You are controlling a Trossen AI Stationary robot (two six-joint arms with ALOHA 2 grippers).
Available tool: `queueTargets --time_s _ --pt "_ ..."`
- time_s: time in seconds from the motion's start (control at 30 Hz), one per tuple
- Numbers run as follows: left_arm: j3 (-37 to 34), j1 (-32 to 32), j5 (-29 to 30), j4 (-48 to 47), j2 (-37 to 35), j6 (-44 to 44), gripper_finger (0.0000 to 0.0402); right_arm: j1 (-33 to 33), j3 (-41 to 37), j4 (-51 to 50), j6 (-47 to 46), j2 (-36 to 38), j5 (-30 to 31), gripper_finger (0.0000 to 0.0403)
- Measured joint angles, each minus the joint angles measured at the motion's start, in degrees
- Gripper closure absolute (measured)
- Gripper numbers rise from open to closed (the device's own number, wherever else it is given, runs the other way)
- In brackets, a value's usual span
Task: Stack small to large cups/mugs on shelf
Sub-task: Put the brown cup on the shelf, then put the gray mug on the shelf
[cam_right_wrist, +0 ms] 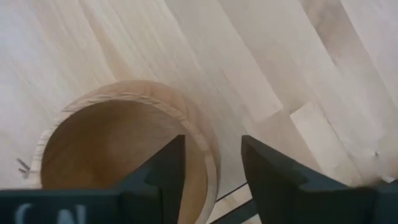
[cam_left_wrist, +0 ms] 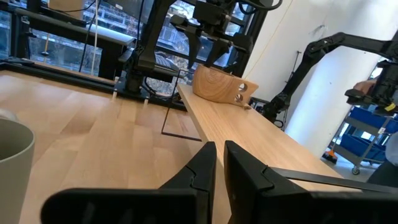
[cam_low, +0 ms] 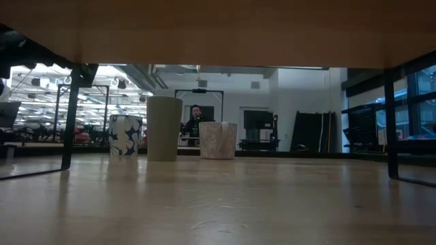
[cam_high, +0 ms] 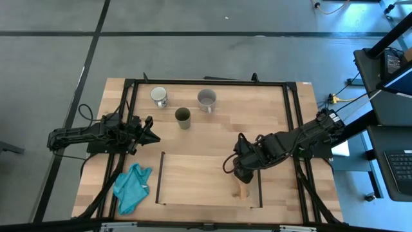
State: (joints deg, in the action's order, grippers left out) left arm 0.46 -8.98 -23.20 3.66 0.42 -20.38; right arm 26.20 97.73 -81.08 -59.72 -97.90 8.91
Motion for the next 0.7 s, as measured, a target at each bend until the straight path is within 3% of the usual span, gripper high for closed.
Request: queueTargets --time_s 0.3,0.7 --pt "0.0 0.0 0.0 0.0 0.0 0.0 0.0374 0.1 0.0 3.3 0.0 3.2 -1.5 0.0202" --pt "0.0 0.0 3.1 0.7 0.0 4.4 0.0374 -2.9 0.0 16.2 4.3 10.0 2.4 0.0204"
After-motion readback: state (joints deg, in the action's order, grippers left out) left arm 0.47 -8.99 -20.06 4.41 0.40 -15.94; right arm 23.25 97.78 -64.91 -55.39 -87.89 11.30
